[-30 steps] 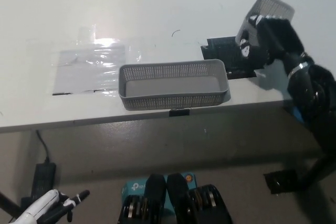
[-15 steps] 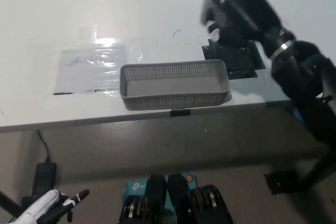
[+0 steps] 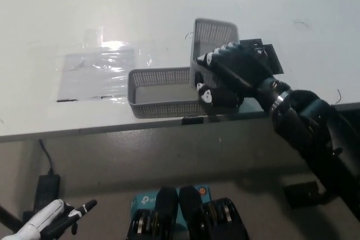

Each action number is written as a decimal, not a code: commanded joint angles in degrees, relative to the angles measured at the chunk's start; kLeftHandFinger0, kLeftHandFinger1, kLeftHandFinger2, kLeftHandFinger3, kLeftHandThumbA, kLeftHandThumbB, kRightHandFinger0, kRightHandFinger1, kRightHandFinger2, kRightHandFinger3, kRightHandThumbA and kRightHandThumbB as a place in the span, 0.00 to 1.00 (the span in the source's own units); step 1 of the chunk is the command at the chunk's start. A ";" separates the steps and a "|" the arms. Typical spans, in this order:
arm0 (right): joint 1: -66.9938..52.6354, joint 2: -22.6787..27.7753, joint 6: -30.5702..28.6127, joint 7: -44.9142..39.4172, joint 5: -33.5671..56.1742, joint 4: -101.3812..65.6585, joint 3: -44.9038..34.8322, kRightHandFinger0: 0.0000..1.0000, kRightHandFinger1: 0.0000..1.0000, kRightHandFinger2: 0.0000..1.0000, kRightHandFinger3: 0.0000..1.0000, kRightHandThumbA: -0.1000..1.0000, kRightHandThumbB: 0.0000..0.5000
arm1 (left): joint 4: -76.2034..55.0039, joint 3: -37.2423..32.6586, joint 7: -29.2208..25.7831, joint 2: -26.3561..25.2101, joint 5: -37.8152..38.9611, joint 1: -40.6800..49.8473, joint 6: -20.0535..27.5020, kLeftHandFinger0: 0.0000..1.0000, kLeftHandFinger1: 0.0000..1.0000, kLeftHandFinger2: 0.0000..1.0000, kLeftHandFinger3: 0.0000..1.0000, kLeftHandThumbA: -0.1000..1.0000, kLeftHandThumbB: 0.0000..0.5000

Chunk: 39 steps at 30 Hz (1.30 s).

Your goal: The robot uses its right hand to pick up the grey box kept on the middle on the desk and place it on top of another box next to it in a right angle

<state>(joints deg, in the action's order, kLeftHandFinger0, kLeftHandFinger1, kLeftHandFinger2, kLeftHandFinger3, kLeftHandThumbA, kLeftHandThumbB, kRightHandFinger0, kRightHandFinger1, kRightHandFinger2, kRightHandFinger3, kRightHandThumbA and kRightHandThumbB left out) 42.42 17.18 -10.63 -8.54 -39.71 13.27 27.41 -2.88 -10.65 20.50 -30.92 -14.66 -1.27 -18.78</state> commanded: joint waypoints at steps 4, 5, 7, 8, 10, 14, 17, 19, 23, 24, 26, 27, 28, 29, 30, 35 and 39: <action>0.15 0.18 -3.66 -0.02 -0.49 0.44 0.20 0.00 0.00 0.30 0.14 0.00 0.60 | -0.35 0.46 0.93 -1.67 0.00 -1.35 1.44 0.00 0.00 0.00 0.10 0.92 0.49; 0.10 0.13 -3.96 0.17 -0.64 0.80 0.31 0.00 0.00 0.30 0.16 0.00 0.60 | -0.26 0.58 1.08 -1.59 0.31 -1.39 1.27 0.00 0.00 0.00 0.10 0.92 0.49; -0.05 0.04 -5.78 2.44 -2.59 3.21 1.27 0.00 0.01 0.32 0.22 0.00 0.64 | -0.53 0.04 0.92 -1.88 -0.81 -1.36 1.03 0.00 0.01 0.02 0.12 0.94 0.51; 0.07 -0.13 -6.32 3.15 -2.98 4.20 1.49 0.00 0.00 0.31 0.22 0.00 0.62 | -0.40 0.15 1.04 -1.81 -0.50 -1.39 0.96 0.00 0.00 0.01 0.11 0.94 0.52; 0.42 -0.05 -6.01 3.17 -4.12 4.62 2.00 0.00 0.00 0.30 0.21 0.00 0.56 | -0.32 0.30 1.17 -1.93 -0.23 -1.69 1.32 0.00 0.00 0.01 0.11 0.93 0.48; 0.67 -0.62 -7.93 6.34 -5.85 7.34 2.80 0.00 0.00 0.22 0.13 0.00 0.43 | -0.73 0.31 1.64 -2.02 -0.19 -2.01 0.35 0.04 0.02 0.03 0.15 0.93 0.48; 1.28 -0.38 -11.68 11.13 -8.44 10.45 4.07 0.00 0.11 0.46 0.27 0.00 0.42 | -1.14 0.28 2.12 -2.02 -0.11 -2.15 -0.04 0.02 0.02 0.03 0.16 0.93 0.46; 1.79 -0.24 -11.92 11.98 -10.21 11.76 5.27 0.00 0.23 0.65 0.52 0.00 0.04 | -1.25 0.42 2.18 -1.92 -0.21 -2.11 -0.15 0.02 0.01 0.03 0.17 0.92 0.49; 2.25 0.24 -10.67 9.64 -11.08 11.59 6.42 0.02 0.26 0.57 0.68 0.00 0.00 | -1.34 0.44 2.32 -1.97 -0.48 -2.13 -0.26 0.00 0.00 0.03 0.18 0.93 0.49; 2.16 0.40 -10.43 9.27 -11.29 11.12 6.50 0.01 0.27 0.50 0.73 0.00 0.00 | -1.47 0.36 2.30 -2.00 -0.69 -2.12 -0.22 0.00 0.01 0.04 0.19 0.93 0.46; 2.03 0.54 -9.56 7.85 -11.28 10.34 6.46 0.00 0.25 0.41 0.82 0.00 0.00 | -1.72 0.57 2.33 -1.84 -0.50 -2.05 -0.72 0.01 0.01 0.05 0.19 0.92 0.47; 1.80 0.69 -10.11 8.96 -11.11 10.15 6.07 0.04 0.27 0.41 0.90 0.01 0.00 | -1.13 0.19 2.21 -2.06 -0.95 -2.46 0.70 0.00 0.00 0.03 0.19 0.94 0.51; 1.90 0.85 -10.11 9.11 -11.31 9.96 5.93 0.03 0.26 0.38 0.92 0.01 0.00 | -0.86 0.19 2.28 -1.93 -0.87 -2.91 0.62 0.00 0.00 0.02 0.18 0.95 0.51; 1.86 0.94 -10.04 9.02 -11.53 9.77 5.94 0.04 0.26 0.39 0.96 0.04 0.01 | -0.60 0.21 2.20 -1.90 -0.81 -2.94 1.04 0.00 0.00 0.02 0.18 0.94 0.50; 1.80 1.07 -9.93 8.89 -11.85 9.47 5.98 0.04 0.25 0.39 0.98 0.07 0.02 | -0.21 0.24 2.08 -1.85 -0.72 -2.99 1.67 0.00 0.00 0.01 0.17 0.94 0.50; 1.68 1.97 -7.87 6.34 -14.03 6.34 6.10 0.17 0.36 0.47 1.00 0.27 0.13 | -0.50 0.13 1.96 -1.36 -0.89 -2.70 0.39 0.00 0.00 0.02 0.18 0.92 0.43; 1.85 2.46 -5.71 5.25 -16.63 3.62 5.83 0.62 0.94 1.00 1.00 0.54 0.25 | -0.08 0.32 1.73 -1.19 -0.59 -2.59 1.18 0.00 0.00 0.00 0.15 0.93 0.48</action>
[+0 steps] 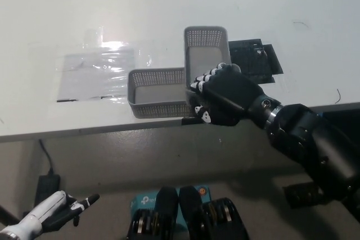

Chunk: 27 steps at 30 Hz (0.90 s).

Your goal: The robot uses its right hand to pick up the grey box kept on the middle on the desk and place it on top of another box next to it in a right angle

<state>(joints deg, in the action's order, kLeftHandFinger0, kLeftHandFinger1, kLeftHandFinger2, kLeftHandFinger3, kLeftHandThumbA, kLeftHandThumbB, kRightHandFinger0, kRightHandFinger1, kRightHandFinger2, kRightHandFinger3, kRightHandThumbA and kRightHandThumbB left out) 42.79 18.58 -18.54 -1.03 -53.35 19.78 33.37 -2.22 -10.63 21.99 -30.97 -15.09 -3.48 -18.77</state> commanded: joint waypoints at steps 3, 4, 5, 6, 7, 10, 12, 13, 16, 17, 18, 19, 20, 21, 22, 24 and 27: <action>1.44 1.13 3.39 -3.07 -3.40 -5.77 -1.21 0.84 1.00 1.00 1.00 0.67 0.56 | -0.84 0.26 0.35 -1.19 -0.18 -0.37 0.95 0.01 0.00 0.02 0.17 0.94 0.48; 0.98 1.24 3.95 -4.11 -3.57 -6.95 -1.38 0.90 1.00 1.00 1.00 0.73 0.67 | -0.77 0.20 0.19 -0.89 -0.11 0.17 1.05 0.00 0.00 0.01 0.15 0.92 0.45; 1.02 1.43 5.34 -5.99 -4.39 -8.97 -1.67 1.00 1.00 1.00 1.00 0.90 0.93 | -0.48 0.18 0.08 -0.77 0.03 0.38 1.57 0.00 0.00 0.01 0.14 0.92 0.45; 1.31 1.64 6.35 -7.19 -5.58 -10.38 -1.69 1.00 1.00 1.00 1.00 1.00 1.00 | -0.23 0.16 0.18 -0.79 0.16 0.29 1.82 0.00 0.00 0.00 0.13 0.93 0.48; 1.60 1.80 6.96 -9.27 -5.97 -11.98 -1.72 1.00 1.00 1.00 1.00 1.00 1.00 | -0.72 0.33 -0.08 -0.63 0.09 0.71 1.42 0.00 0.00 0.01 0.14 0.94 0.53; 2.08 1.76 7.56 -11.65 -5.69 -14.07 -2.25 1.00 1.00 1.00 1.00 1.00 1.00 | -0.92 0.22 -0.22 -0.58 -0.26 0.96 1.20 0.00 0.00 0.00 0.14 0.95 0.54; 2.64 1.65 8.66 -14.91 -5.22 -16.03 -2.65 1.00 1.00 1.00 1.00 1.00 1.00 | -1.04 0.26 0.18 -0.57 -0.02 0.89 0.35 0.02 0.00 0.01 0.15 0.94 0.47; 2.72 1.68 8.66 -15.33 -4.95 -16.55 -2.90 1.00 1.00 1.00 1.00 1.00 1.00 | -1.07 0.16 0.05 -0.45 -0.21 0.89 0.33 0.03 0.00 0.01 0.15 0.93 0.45; 3.10 1.38 9.12 -17.54 -3.51 -18.12 -3.70 1.00 1.00 1.00 1.00 1.00 1.00 | -1.06 0.27 -0.02 -0.19 -0.14 0.80 -0.11 0.07 0.00 0.01 0.16 0.93 0.47; 3.08 1.30 9.14 -18.03 -3.46 -18.40 -3.74 1.00 1.00 1.00 1.00 1.00 1.00 | -1.07 0.36 -0.10 -0.04 -0.07 1.03 -0.30 0.07 0.00 0.01 0.16 0.93 0.48; 2.96 1.21 9.24 -18.70 -3.00 -19.01 -4.01 1.00 1.00 1.00 1.00 1.00 1.00 | -0.88 0.26 -0.26 -0.12 -0.20 1.13 0.51 0.06 0.01 0.02 0.17 0.94 0.48; 2.83 1.18 9.23 -19.25 -2.76 -19.54 -4.27 1.00 1.00 1.00 1.00 1.00 1.00 | -0.94 0.27 -0.23 -0.14 -0.20 1.14 0.54 0.05 0.02 0.03 0.17 0.94 0.46; 2.64 1.05 9.14 -19.63 -2.73 -19.97 -4.37 1.00 1.00 1.00 1.00 1.00 1.00 | -1.32 0.46 -0.17 -0.19 -0.08 1.48 0.09 0.04 0.02 0.04 0.17 0.94 0.46; 2.28 1.06 9.13 -20.40 -1.44 -20.90 -4.87 1.00 1.00 1.00 1.00 1.00 1.00 | -1.27 0.58 -0.27 -0.19 0.05 1.65 0.48 0.04 0.02 0.04 0.17 0.94 0.46; 1.95 1.35 9.06 -21.16 -0.61 -22.48 -5.41 1.00 1.00 1.00 1.00 1.00 1.00 | -1.04 0.27 -0.63 -0.35 -0.72 1.59 1.09 0.05 0.02 0.04 0.17 0.95 0.44; 1.53 2.25 11.90 -26.53 2.67 -28.55 -7.40 1.00 1.00 1.00 1.00 1.00 1.00 | -1.26 0.51 -0.38 -0.25 -0.22 1.65 0.80 0.05 0.00 0.02 0.16 0.95 0.47; 1.31 2.73 16.00 -31.40 5.07 -35.91 -10.28 1.00 1.00 1.00 1.00 1.00 1.00 | -1.25 0.79 -0.36 -0.47 -0.18 1.80 0.39 0.06 0.00 0.03 0.18 0.94 0.44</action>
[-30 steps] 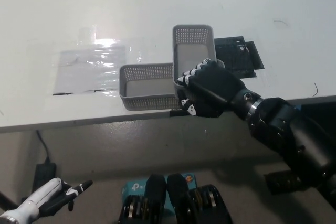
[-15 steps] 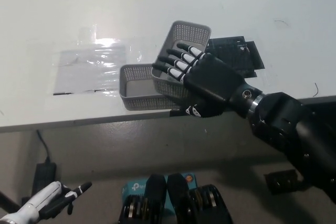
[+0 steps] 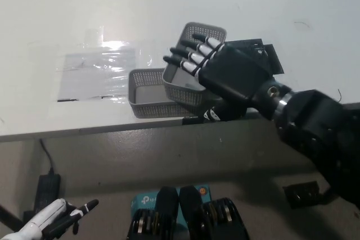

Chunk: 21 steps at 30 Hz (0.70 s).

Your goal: The robot uses its right hand to pick up the grey box kept on the middle on the desk and place it on top of another box next to it in a right angle

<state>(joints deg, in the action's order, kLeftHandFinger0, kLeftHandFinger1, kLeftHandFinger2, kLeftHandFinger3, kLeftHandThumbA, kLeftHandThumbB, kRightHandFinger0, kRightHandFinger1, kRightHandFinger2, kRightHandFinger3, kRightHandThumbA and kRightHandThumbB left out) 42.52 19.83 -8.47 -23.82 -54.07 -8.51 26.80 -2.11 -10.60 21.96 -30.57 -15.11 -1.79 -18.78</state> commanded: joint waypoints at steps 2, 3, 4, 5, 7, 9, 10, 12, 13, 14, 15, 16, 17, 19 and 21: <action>1.56 1.66 8.83 -11.43 6.96 -11.74 -5.71 1.00 1.00 1.00 1.00 1.00 1.00 | -0.99 0.65 -0.21 -1.02 -0.17 0.10 0.68 0.04 0.00 0.02 0.19 0.94 0.42; 1.19 1.58 10.71 -12.04 8.29 -14.33 -7.41 1.00 1.00 1.00 1.00 1.00 1.00 | -1.10 0.65 -0.02 -1.06 -0.09 0.09 0.43 0.03 0.00 0.02 0.19 0.94 0.43; 1.05 1.41 12.49 -13.26 8.89 -16.51 -8.78 1.00 1.00 1.00 1.00 1.00 1.00 | -0.83 0.94 -0.38 -1.16 0.03 0.16 1.39 0.00 0.00 0.01 0.17 0.93 0.42; 0.68 1.29 13.24 -13.48 9.28 -17.69 -9.75 1.00 1.00 1.00 1.00 1.00 1.00 | -0.70 0.85 -0.39 -1.16 -0.05 0.05 1.56 0.00 0.00 0.01 0.18 0.93 0.41; -2.12 0.81 17.22 -13.38 10.11 -23.35 -14.00 1.00 1.00 1.00 1.00 1.00 0.99 | -0.78 0.70 -0.16 -1.10 -0.27 -0.28 0.57 0.00 0.00 0.02 0.19 0.94 0.44; -5.31 -0.60 18.86 -11.07 10.96 -25.84 -17.25 1.00 1.00 1.00 1.00 1.00 0.82 | -0.87 0.87 0.01 -1.27 0.07 -0.17 0.85 0.00 0.00 0.00 0.17 0.96 0.48; -5.88 -0.96 19.05 -10.72 11.05 -26.15 -17.99 1.00 1.00 1.00 1.00 1.00 0.79 | -0.67 0.78 -0.08 -1.16 0.00 -0.23 1.03 0.01 0.00 0.00 0.17 0.95 0.48; -14.77 -6.15 19.22 -0.59 13.23 -25.15 -24.55 0.76 1.00 1.00 1.00 0.90 0.48 | -1.08 0.78 -0.46 -1.17 -0.40 0.01 1.34 0.00 0.00 0.00 0.16 0.94 0.45; -15.59 -7.12 18.66 0.06 13.80 -24.68 -25.62 0.70 1.00 1.00 1.00 0.84 0.45 | -1.14 0.75 -0.51 -1.23 -0.56 0.03 1.32 0.00 0.00 0.00 0.15 0.94 0.45; -17.97 -8.61 18.03 1.94 15.53 -23.11 -27.63 0.67 1.00 1.00 1.00 0.65 0.37 | -0.83 1.05 -0.55 -1.04 -0.01 0.06 1.88 0.00 0.00 0.00 0.13 0.94 0.48; -20.04 -9.55 16.40 3.76 16.95 -21.28 -29.09 0.60 0.88 1.00 1.00 0.53 0.34 | -0.74 1.13 -0.50 -1.00 0.14 0.03 1.89 0.00 0.00 0.00 0.13 0.93 0.48; -22.51 -11.04 16.26 4.99 18.72 -19.35 -31.06 0.44 0.64 0.86 0.95 0.42 0.35 | -0.82 0.92 -0.60 -1.11 -0.34 -0.01 1.95 0.00 0.00 0.01 0.13 0.93 0.46; -23.49 -11.80 15.77 5.73 19.61 -18.41 -32.03 0.37 0.56 0.80 0.92 0.38 0.35 | -0.93 0.90 -0.76 -1.07 -0.61 0.02 1.75 0.00 0.00 0.01 0.13 0.92 0.46; -27.33 -14.12 11.90 10.66 21.42 -13.05 -34.61 0.22 0.39 0.63 0.82 0.32 0.33 | -1.04 0.79 -0.41 -1.12 -0.66 -0.13 0.96 0.00 0.02 0.03 0.16 0.93 0.46; -28.89 -15.60 9.67 13.44 23.10 -9.70 -36.26 0.24 0.38 0.58 0.79 0.32 0.33 | -1.34 0.88 -0.20 -1.11 -0.46 -0.10 0.61 0.00 0.01 0.03 0.17 0.93 0.45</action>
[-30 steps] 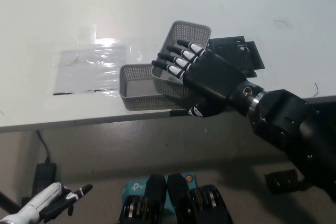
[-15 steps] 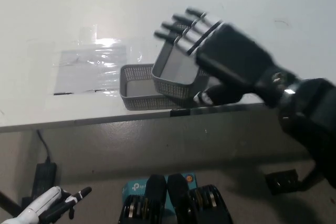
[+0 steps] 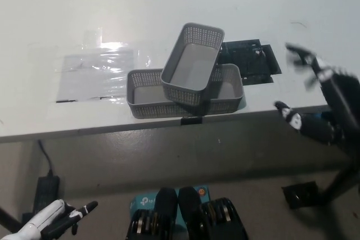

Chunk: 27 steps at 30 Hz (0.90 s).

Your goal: The robot uses its right hand to pick up the grey box kept on the middle on the desk and place it on top of another box next to it in a right angle

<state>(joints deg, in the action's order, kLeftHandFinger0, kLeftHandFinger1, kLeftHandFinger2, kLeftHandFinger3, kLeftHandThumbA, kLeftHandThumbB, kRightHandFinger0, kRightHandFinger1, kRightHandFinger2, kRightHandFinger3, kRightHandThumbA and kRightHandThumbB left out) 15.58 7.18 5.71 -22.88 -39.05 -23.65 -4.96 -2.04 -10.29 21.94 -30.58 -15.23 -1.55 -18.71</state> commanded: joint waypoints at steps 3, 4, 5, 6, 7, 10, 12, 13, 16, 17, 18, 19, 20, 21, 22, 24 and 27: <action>-3.72 -4.96 -6.99 15.34 11.68 10.33 -6.92 0.21 0.33 0.51 0.76 0.34 0.34 | -1.28 0.75 -0.39 -0.97 -0.19 -0.31 0.86 0.01 0.02 0.03 0.19 0.89 0.36; -3.96 -6.11 -8.44 16.34 14.41 12.74 -8.32 0.23 0.35 0.51 0.74 0.29 0.36 | -1.18 0.65 -0.33 -1.05 -0.31 -0.38 0.78 0.03 0.02 0.03 0.19 0.90 0.37; -4.14 -6.82 -10.01 17.23 16.08 15.08 -9.21 0.24 0.36 0.50 0.74 0.26 0.35 | -0.58 0.86 -0.50 -0.93 0.14 -0.35 1.85 0.02 0.00 0.02 0.19 0.90 0.40; -4.14 -7.65 -10.78 17.49 18.50 17.53 -10.43 0.24 0.37 0.50 0.73 0.23 0.33 | -0.51 0.69 -0.74 -1.08 -0.16 -0.30 2.84 0.00 0.00 0.01 0.18 0.91 0.41; -4.10 -8.01 -11.43 17.98 19.02 19.19 -10.95 0.22 0.34 0.48 0.73 0.22 0.31 | -0.52 0.64 -0.72 -1.09 -0.28 -0.33 2.63 0.00 0.00 0.01 0.17 0.92 0.45; -4.74 -9.38 -15.06 19.91 21.59 26.35 -12.72 0.13 0.27 0.42 0.72 0.20 0.27 | -0.68 0.41 -0.60 -1.37 -0.40 0.61 3.10 0.00 0.00 0.00 0.14 0.95 0.50; -4.70 -9.87 -14.47 19.72 22.92 30.09 -13.67 0.10 0.24 0.39 0.74 0.24 0.28 | -0.98 0.47 -0.25 -1.20 0.15 0.92 2.92 0.00 0.00 0.02 0.16 0.93 0.46; -4.76 -9.97 -14.41 19.79 23.17 30.63 -13.82 0.10 0.23 0.38 0.74 0.24 0.28 | -1.03 0.43 -0.26 -1.10 0.09 1.00 2.62 0.00 0.00 0.02 0.15 0.93 0.47; -4.21 -10.69 -11.85 19.85 24.46 33.99 -14.63 0.09 0.23 0.36 0.75 0.21 0.28 | -0.94 0.50 -0.57 -0.94 -0.39 0.35 1.84 0.01 0.00 0.01 0.16 0.92 0.45; -4.13 -10.73 -10.89 19.38 25.67 34.88 -15.04 0.08 0.23 0.36 0.75 0.21 0.29 | -1.04 0.48 -0.69 -0.91 -0.57 0.39 1.72 0.02 0.00 0.00 0.16 0.94 0.49; -4.12 -10.40 -9.74 18.98 26.09 35.54 -15.02 0.09 0.24 0.36 0.76 0.23 0.29 | -1.15 0.51 -0.69 -0.84 -0.58 0.40 1.44 0.04 0.00 0.00 0.16 0.94 0.51; -4.07 -10.30 -9.04 18.65 26.92 35.76 -15.08 0.09 0.24 0.36 0.77 0.24 0.29 | -1.17 0.52 -0.69 -0.85 -0.58 0.41 1.44 0.04 0.00 0.00 0.16 0.94 0.48; -3.91 -10.12 -5.40 16.91 29.06 36.23 -15.48 0.06 0.21 0.34 0.75 0.30 0.30 | -1.03 0.47 -0.64 -0.93 -0.57 0.35 1.77 0.01 0.00 0.01 0.17 0.95 0.50; -3.99 -9.73 -3.34 15.96 29.17 36.26 -15.03 0.03 0.17 0.33 0.72 0.35 0.25 | -1.06 0.28 -0.66 -1.03 -0.92 0.27 1.75 0.00 0.00 0.02 0.18 0.96 0.49; -4.08 -9.27 -1.97 15.52 28.80 36.22 -14.39 0.02 0.15 0.31 0.69 0.39 0.20 | -1.09 0.24 -0.63 -1.06 -0.99 0.24 1.71 0.00 0.01 0.02 0.18 0.96 0.48; -4.17 -7.97 1.02 14.23 28.45 36.42 -12.81 0.00 0.12 0.30 0.65 0.44 0.17 | -1.19 0.36 -0.51 -1.01 -0.79 0.26 1.45 0.00 0.01 0.02 0.19 0.96 0.50; -4.11 -6.37 2.67 13.36 28.20 36.86 -10.58 0.01 0.13 0.28 0.62 0.43 0.14 | -1.00 0.36 -0.32 -1.03 -0.86 -0.22 0.69 0.02 0.01 0.03 0.21 0.94 0.42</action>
<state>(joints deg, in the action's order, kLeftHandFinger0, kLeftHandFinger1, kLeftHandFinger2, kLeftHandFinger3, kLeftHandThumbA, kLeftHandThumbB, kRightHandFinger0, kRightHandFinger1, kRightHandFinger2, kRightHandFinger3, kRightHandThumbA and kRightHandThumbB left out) 10.32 -1.06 4.06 -8.17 -14.19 13.17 -17.53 -1.95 -10.28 21.92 -30.57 -15.43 -1.02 -18.56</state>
